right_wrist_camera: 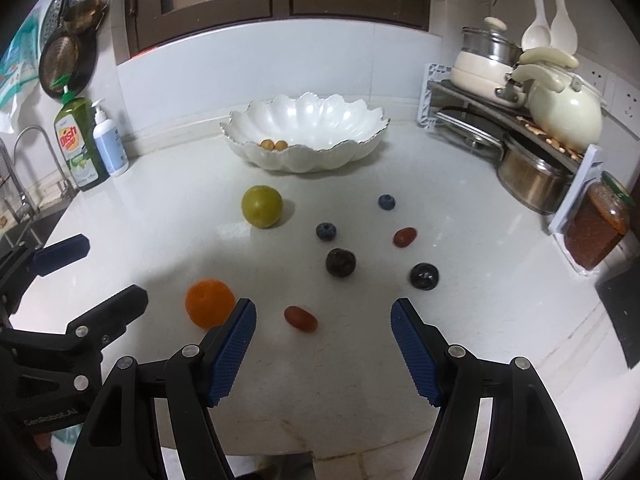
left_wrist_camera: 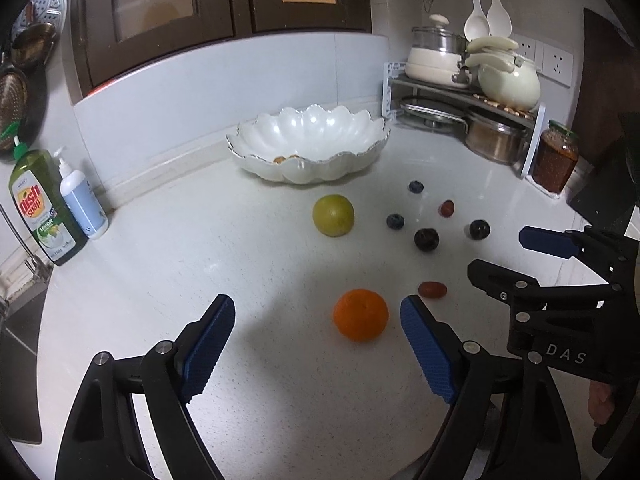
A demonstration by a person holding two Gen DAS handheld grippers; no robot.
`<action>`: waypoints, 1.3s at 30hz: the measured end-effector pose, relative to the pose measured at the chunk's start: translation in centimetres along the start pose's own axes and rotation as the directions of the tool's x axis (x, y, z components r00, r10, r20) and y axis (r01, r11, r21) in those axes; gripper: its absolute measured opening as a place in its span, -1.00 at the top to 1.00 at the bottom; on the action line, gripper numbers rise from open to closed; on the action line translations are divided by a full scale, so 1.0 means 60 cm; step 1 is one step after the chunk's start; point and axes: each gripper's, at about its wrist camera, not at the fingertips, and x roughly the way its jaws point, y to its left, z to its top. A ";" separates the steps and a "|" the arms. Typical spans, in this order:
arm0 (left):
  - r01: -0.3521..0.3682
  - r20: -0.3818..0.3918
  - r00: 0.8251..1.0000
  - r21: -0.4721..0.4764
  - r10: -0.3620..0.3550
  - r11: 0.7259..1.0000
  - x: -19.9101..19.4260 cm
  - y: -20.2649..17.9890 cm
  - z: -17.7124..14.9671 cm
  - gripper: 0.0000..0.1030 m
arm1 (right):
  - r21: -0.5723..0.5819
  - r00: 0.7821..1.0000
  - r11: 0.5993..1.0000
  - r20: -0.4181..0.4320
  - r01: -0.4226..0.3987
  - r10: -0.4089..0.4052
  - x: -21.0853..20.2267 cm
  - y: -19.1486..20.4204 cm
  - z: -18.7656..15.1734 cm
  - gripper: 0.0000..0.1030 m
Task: Organize fruits
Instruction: 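Withdraw the open right tool back toward the remaining fruits, then close the left tool on the orange while the right tool closes on a red date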
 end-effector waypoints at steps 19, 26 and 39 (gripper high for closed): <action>0.069 -0.094 0.993 0.031 -0.065 0.997 0.061 -0.013 -0.023 -0.51 | -0.058 0.994 0.997 -0.105 -0.046 0.039 0.070 0.012 -0.020 -0.13; 0.092 -0.126 0.988 0.049 -0.086 0.995 0.086 -0.023 -0.025 -0.47 | -0.053 0.988 0.996 -0.141 -0.071 0.063 0.097 0.008 -0.022 -0.02; 0.118 -0.156 0.982 0.059 -0.108 0.991 0.118 -0.031 -0.021 -0.32 | -0.051 0.984 0.995 -0.160 -0.091 0.082 0.128 0.004 -0.016 0.08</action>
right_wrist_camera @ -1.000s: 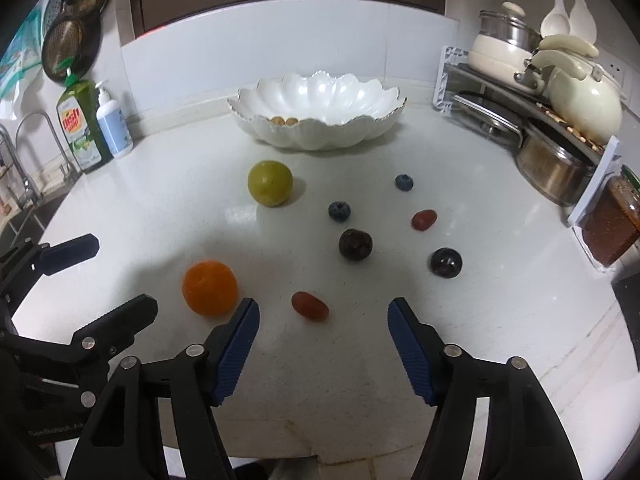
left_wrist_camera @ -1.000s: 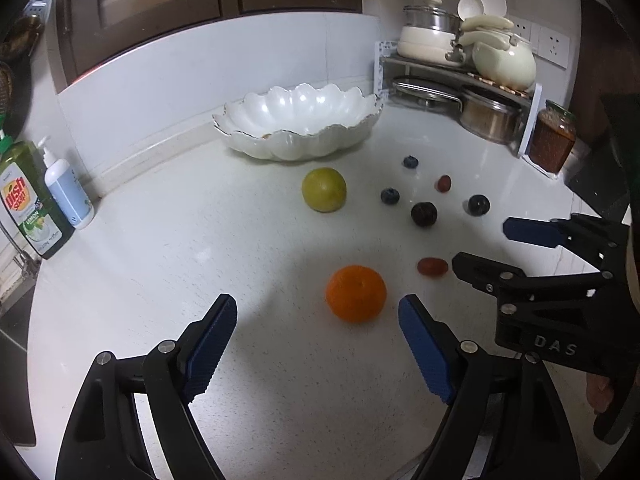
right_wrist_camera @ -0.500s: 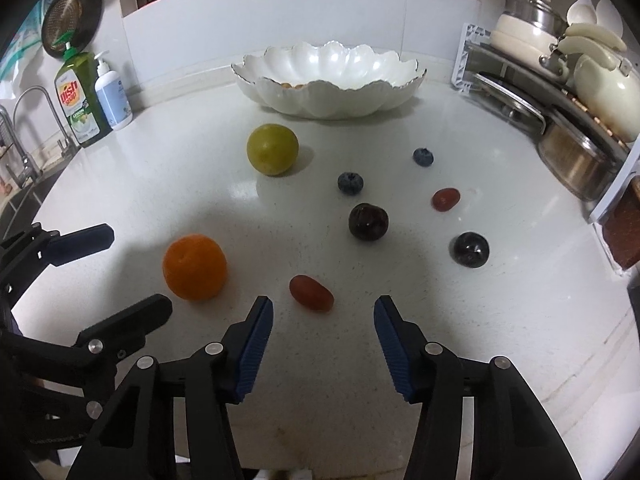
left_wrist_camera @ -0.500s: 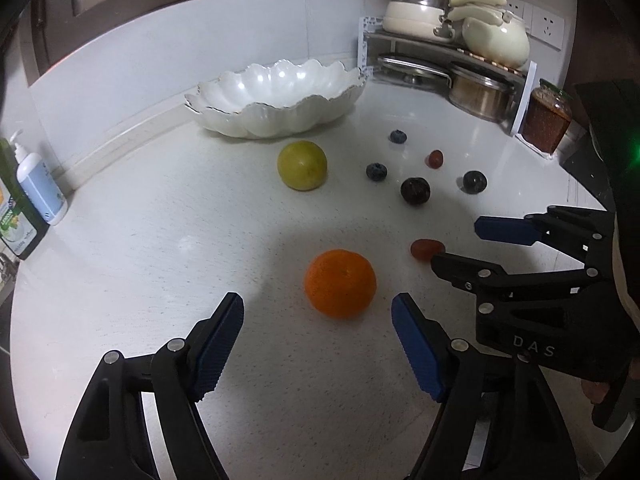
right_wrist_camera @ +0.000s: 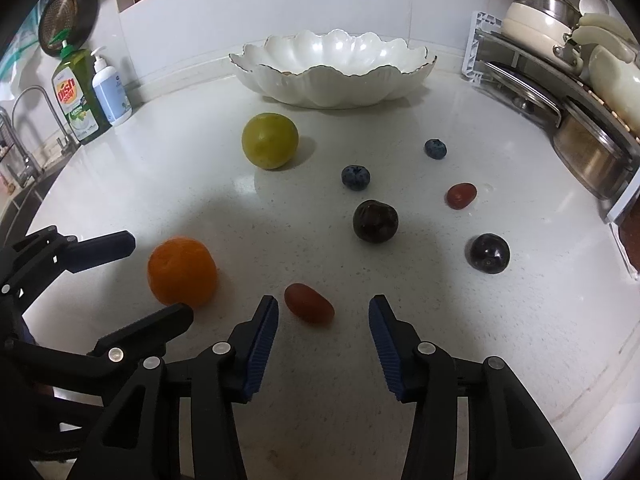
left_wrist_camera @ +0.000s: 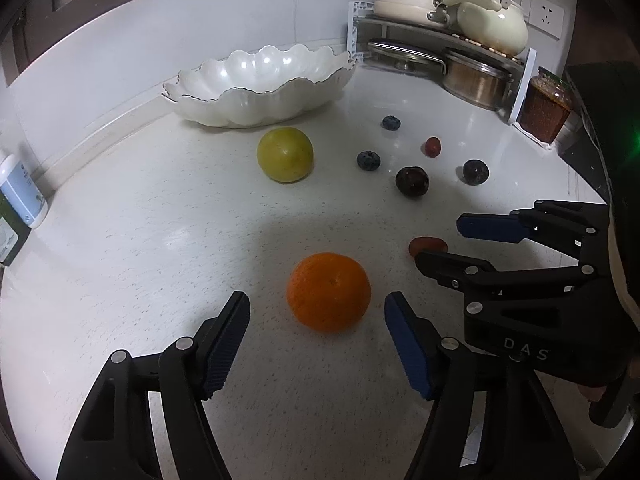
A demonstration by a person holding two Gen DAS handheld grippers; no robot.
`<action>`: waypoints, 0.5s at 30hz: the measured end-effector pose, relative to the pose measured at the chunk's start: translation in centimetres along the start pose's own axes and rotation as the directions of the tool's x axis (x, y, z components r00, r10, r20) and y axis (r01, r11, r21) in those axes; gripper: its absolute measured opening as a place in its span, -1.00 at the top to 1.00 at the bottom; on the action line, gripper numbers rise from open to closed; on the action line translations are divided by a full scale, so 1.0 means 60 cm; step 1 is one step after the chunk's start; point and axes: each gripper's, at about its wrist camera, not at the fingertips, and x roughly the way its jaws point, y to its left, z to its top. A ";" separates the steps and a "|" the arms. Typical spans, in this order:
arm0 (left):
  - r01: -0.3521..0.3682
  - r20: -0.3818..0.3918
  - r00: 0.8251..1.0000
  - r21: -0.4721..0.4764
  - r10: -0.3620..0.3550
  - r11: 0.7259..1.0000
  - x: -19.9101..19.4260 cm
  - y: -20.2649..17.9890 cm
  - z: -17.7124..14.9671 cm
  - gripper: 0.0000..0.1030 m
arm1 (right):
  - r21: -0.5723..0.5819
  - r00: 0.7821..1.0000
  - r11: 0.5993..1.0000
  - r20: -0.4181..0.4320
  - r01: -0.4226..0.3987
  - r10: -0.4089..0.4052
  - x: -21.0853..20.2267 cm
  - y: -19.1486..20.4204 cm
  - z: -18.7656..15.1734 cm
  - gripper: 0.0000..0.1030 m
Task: Organize fruits
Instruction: 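Close the left tool on the orange while the right tool closes on a red date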
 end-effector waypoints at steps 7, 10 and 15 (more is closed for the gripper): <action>0.002 -0.009 1.000 0.002 -0.002 1.000 0.012 0.001 0.005 -0.27 | -0.008 1.000 1.000 -0.009 -0.009 0.009 0.011 0.000 0.003 0.17; 0.008 -0.015 1.000 -0.005 -0.008 1.000 0.016 0.003 0.009 -0.16 | -0.009 1.000 1.000 -0.010 -0.013 0.012 0.012 0.001 0.004 0.17; 0.016 -0.021 1.000 0.005 -0.016 1.000 0.021 0.000 0.011 -0.09 | -0.023 1.000 0.999 -0.015 -0.028 0.028 0.018 0.004 0.006 0.32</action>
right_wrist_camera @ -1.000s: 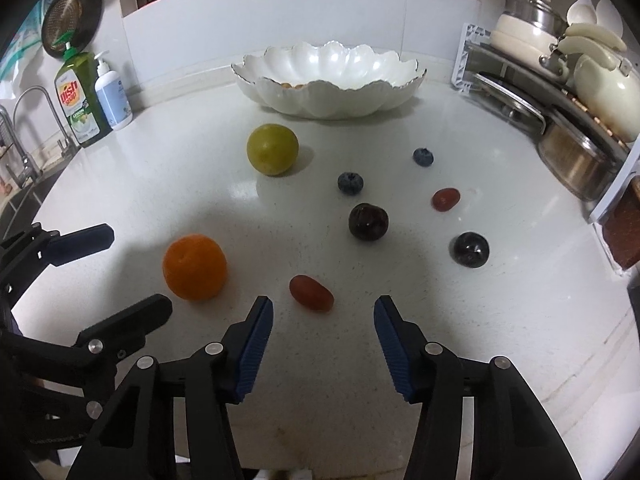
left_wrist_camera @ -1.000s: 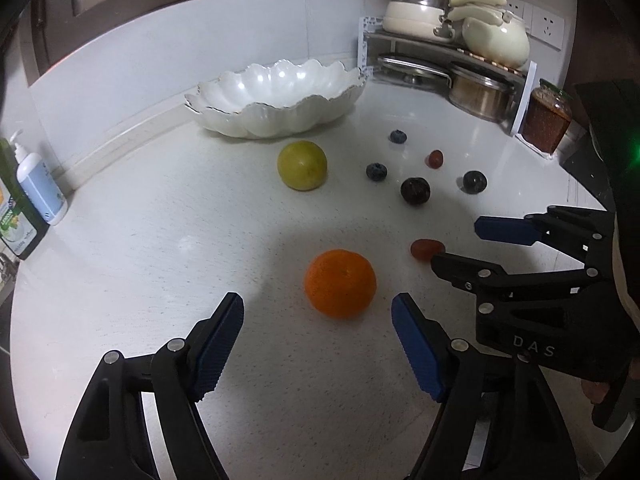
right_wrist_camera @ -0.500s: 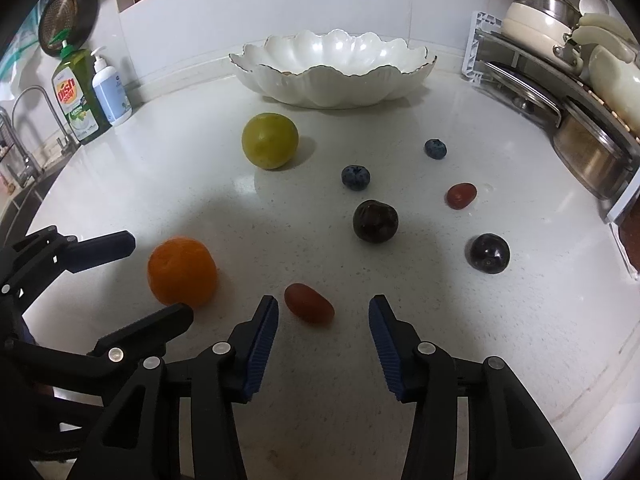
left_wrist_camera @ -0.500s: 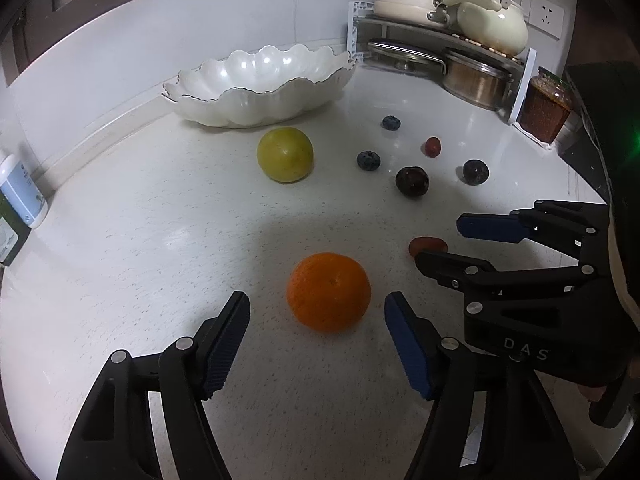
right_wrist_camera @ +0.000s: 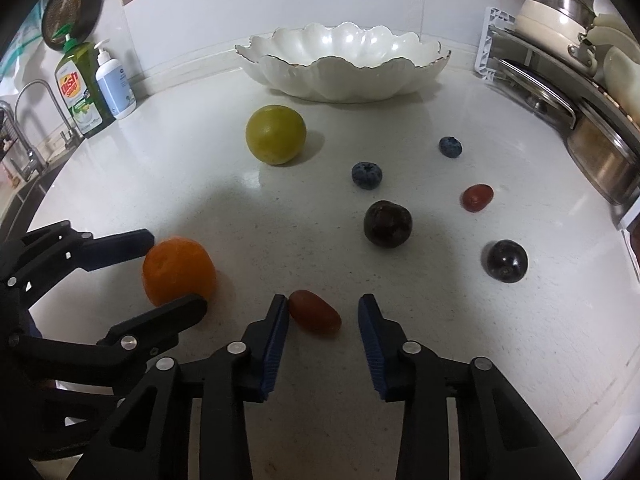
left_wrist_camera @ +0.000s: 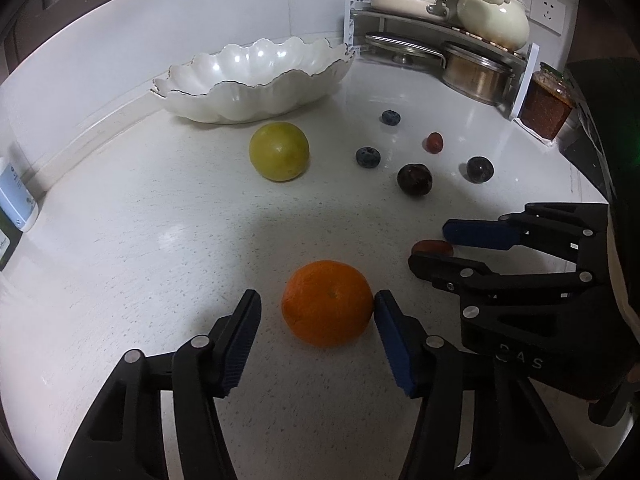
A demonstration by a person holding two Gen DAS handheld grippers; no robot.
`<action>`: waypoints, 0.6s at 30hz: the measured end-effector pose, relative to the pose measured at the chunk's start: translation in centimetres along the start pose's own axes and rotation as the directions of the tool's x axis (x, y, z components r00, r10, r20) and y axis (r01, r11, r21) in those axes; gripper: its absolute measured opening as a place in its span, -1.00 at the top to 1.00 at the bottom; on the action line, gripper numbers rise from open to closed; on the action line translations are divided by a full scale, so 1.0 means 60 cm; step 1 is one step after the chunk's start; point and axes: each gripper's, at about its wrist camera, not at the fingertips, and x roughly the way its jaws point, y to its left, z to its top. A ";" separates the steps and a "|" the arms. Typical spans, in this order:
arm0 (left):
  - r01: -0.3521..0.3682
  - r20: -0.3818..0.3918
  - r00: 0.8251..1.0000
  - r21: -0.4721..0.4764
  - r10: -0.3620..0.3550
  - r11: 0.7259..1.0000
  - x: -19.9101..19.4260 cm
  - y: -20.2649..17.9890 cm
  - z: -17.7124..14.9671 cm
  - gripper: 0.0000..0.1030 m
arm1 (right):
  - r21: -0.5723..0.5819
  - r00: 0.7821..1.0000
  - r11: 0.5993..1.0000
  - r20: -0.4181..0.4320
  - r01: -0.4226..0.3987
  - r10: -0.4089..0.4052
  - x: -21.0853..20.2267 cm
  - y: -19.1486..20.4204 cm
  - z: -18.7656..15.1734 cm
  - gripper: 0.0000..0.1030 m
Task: Organize fruits
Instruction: 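Close the left tool on the orange while the right tool closes on a red date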
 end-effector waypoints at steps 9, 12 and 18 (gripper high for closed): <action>0.026 0.000 1.000 -0.005 -0.026 1.000 0.002 -0.002 0.001 0.11 | 0.002 1.000 1.000 0.009 -0.009 0.009 -0.001 0.007 -0.002 0.51; 0.027 -0.005 1.000 -0.015 -0.027 1.000 0.002 -0.001 0.002 0.12 | 0.018 1.000 1.000 0.007 -0.013 0.013 -0.003 0.007 -0.004 0.51; 0.014 0.000 1.000 -0.033 -0.014 0.999 -0.006 0.004 0.003 0.12 | 0.042 1.000 0.999 0.015 -0.013 0.012 -0.010 0.007 -0.006 0.51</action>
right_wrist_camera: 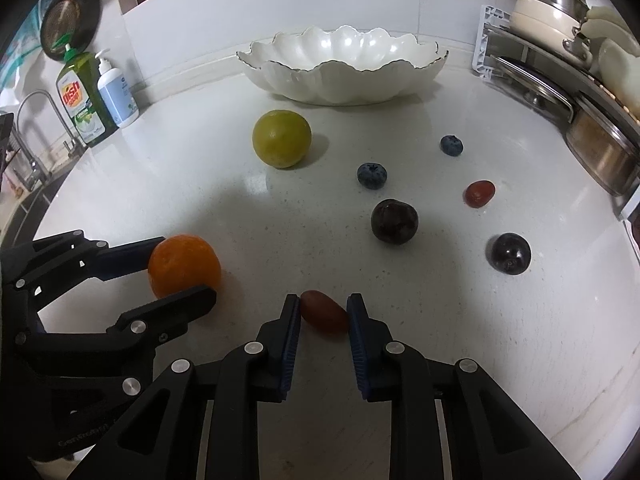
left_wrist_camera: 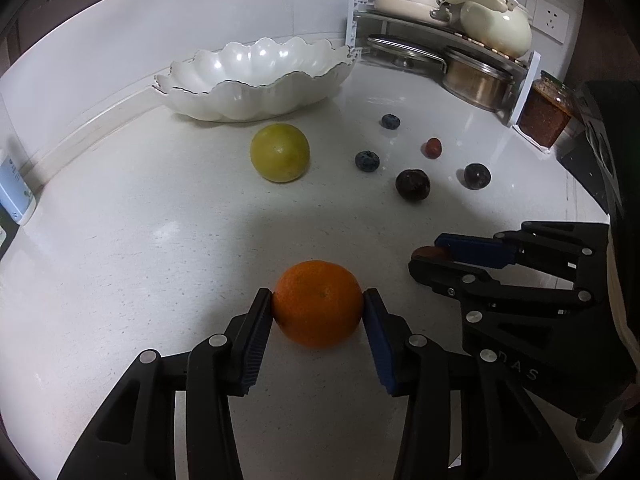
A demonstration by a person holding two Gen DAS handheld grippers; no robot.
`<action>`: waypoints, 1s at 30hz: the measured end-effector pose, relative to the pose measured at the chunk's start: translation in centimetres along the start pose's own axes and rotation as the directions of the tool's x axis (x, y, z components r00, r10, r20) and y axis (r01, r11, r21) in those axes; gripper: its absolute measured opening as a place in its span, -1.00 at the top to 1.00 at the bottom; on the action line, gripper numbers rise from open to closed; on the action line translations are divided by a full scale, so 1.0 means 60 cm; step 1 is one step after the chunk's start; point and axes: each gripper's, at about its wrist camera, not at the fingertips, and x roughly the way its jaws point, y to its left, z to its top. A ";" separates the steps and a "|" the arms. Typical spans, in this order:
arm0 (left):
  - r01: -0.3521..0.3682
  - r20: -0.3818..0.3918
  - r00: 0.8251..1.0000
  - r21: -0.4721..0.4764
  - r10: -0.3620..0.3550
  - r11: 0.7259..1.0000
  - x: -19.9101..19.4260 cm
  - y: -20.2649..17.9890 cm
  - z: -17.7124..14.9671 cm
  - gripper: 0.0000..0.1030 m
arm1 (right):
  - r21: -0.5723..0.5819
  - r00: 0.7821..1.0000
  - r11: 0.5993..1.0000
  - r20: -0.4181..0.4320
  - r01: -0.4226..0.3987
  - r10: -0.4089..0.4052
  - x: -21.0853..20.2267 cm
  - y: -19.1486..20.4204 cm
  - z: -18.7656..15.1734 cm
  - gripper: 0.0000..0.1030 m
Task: Organize fruits
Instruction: 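Close the left tool on the orange while the right tool closes on a red date, then lift the orange with the left tool while the right tool lifts the date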
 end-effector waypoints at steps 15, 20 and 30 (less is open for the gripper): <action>-0.029 0.055 0.998 -0.060 0.033 0.998 -0.036 0.023 0.017 0.12 | 0.029 0.998 0.999 0.054 0.016 -0.018 -0.040 0.009 0.012 0.51; -0.043 0.084 0.995 -0.066 0.048 0.997 -0.053 0.032 0.029 0.12 | 0.037 0.996 0.999 0.084 0.026 -0.029 -0.058 0.013 0.025 0.51; -0.051 0.153 0.986 -0.074 0.062 0.996 -0.088 0.051 0.059 0.12 | 0.067 0.987 0.997 0.151 0.044 -0.054 -0.091 0.022 0.054 0.51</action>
